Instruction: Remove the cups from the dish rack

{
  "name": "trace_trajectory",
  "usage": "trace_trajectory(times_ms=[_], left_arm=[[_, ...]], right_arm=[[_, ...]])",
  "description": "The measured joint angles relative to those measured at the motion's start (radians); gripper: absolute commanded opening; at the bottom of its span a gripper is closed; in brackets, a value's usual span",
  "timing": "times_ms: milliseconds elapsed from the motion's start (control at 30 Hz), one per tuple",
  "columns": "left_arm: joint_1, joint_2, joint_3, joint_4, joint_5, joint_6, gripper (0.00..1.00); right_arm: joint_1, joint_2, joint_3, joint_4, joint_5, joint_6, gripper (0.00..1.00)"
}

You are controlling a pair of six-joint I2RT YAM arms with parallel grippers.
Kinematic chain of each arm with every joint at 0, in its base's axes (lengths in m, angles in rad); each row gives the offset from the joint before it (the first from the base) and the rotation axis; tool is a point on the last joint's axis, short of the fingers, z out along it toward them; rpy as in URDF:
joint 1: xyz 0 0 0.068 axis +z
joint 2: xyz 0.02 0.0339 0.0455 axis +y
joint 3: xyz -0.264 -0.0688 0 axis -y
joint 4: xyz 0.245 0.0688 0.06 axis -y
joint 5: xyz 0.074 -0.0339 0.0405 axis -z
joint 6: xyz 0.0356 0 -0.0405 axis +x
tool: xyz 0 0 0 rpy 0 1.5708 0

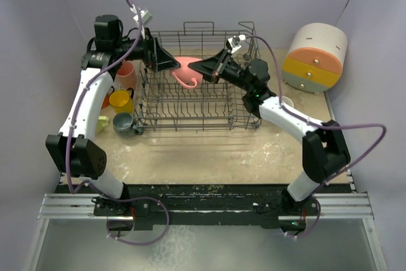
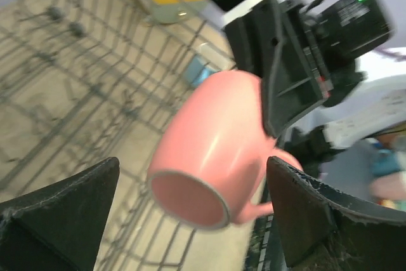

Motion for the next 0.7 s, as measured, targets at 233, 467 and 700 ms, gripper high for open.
trace_trajectory(times_ms=[233,467,700], left_arm=[[0.08,-0.162,0.016,-0.301,-0.259,0.36,0.99],[0.119,-0.444,-0.165,-0.396,-0.443,0.52,0.99],[0.118,-0.617,-0.363,-0.475,-0.516,0.571,0.99]], right_arm=[[0.004,-0.214,0.103,-0.674,0.059,-0.416,0.0],[0.097,-0.411,0.158,-1.207,0.251,-0.756,0.0],[0.378,-0.406,0.136,-1.543,0.506,-0.885,0.0]])
